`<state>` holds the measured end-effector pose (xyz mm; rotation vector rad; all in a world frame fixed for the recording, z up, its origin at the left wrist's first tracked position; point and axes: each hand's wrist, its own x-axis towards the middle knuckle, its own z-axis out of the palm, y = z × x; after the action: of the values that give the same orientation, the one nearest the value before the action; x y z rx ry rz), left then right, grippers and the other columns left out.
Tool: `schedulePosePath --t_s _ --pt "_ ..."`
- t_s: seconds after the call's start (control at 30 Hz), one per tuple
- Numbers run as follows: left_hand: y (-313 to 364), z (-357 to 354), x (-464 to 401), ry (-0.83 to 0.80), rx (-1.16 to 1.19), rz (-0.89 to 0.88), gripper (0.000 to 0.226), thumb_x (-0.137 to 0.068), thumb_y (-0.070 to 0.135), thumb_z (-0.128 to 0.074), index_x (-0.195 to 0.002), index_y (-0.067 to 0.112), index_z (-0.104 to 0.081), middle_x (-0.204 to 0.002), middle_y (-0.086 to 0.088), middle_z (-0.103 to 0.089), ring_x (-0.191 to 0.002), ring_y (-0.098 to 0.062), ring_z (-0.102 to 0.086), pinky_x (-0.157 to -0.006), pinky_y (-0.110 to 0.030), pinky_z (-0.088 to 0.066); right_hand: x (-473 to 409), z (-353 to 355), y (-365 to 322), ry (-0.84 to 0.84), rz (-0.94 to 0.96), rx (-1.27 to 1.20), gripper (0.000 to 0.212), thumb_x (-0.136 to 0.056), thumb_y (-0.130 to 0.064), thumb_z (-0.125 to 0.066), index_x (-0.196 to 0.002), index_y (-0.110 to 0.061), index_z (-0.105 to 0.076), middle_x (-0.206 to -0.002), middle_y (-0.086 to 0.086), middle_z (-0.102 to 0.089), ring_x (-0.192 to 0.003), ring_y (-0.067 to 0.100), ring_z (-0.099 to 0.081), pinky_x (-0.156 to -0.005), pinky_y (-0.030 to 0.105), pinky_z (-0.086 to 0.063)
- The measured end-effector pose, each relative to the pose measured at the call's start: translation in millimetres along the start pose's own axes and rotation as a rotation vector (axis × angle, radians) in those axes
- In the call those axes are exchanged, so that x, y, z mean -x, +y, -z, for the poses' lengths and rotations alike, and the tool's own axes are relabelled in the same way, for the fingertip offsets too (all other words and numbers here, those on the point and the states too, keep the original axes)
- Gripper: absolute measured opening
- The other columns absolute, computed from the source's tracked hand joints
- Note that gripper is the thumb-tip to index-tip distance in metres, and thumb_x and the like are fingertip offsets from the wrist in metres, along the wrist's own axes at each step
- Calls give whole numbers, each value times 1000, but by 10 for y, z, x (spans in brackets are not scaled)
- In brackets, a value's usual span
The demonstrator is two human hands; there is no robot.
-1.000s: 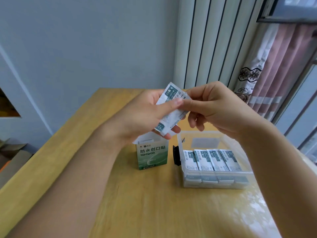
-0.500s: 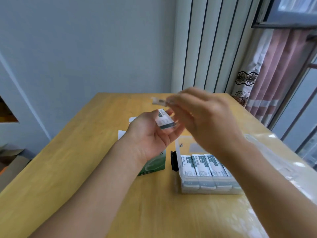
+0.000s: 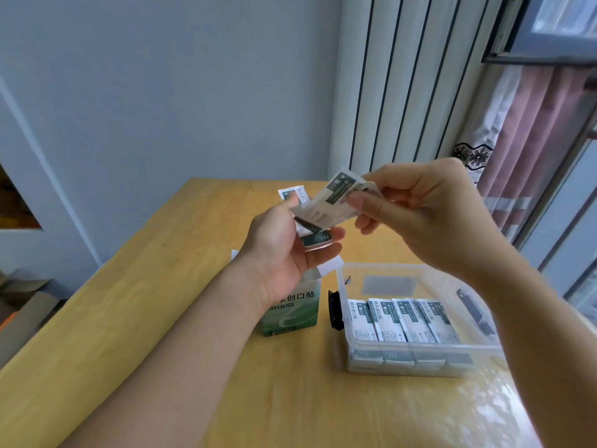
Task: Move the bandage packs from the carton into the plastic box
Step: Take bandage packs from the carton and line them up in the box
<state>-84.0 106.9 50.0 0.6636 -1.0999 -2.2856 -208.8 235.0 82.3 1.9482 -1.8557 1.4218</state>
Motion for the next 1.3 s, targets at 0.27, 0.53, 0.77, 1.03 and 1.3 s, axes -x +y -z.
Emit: schedulePosePath --t_s 0.27,0.53,0.77,1.03,1.3 --pt "-4 -34 70 3 231 122 37 -109 28 -32 -100 1 -55 -85 -22 -69 -69 -33 -70 -64 -40 -63 16 -171 36 291 282 351 10 -94 -9 -69 -93 -5 -78 -85 7 -72 -65 21 -68 -58 38 -57" --pt "-50 -74 74 -94 57 50 69 -96 69 -38 -98 7 -67 -81 -8 -73 -71 -20 -73 -62 -28 -60 80 -472 -5 -159 135 373 18 -83 -22 -66 -95 -15 -76 -96 0 -64 -91 21 -61 -69 40 -55" --pt "-113 -89 142 -241 -174 89 57 -93 65 -47 -108 12 -62 -83 -11 -55 -71 -20 -60 -63 -28 -56 69 -194 -14 -374 -123 240 127 -59 -55 -90 -158 -34 -13 -158 -17 -27 -145 2 -26 -118 28 -30" --pt "-177 -140 143 -326 -202 51 70 -96 71 -26 -121 18 -64 -87 1 -66 -76 -15 -55 -66 -28 -52 50 -180 52 -340 -115 209 101 -64 -43 -90 -149 -26 -36 -124 -10 -46 -111 12 -58 -93 31 -56" --pt "-329 -186 146 -164 -242 -78 64 -105 56 -24 -96 11 -69 -64 -5 -59 -53 -17 -49 -47 -25 -45 36 -45 4 -404 -219 183 97 -69 -54 -81 -151 -25 -39 -129 -15 -50 -110 -6 -55 -94 5 -44"
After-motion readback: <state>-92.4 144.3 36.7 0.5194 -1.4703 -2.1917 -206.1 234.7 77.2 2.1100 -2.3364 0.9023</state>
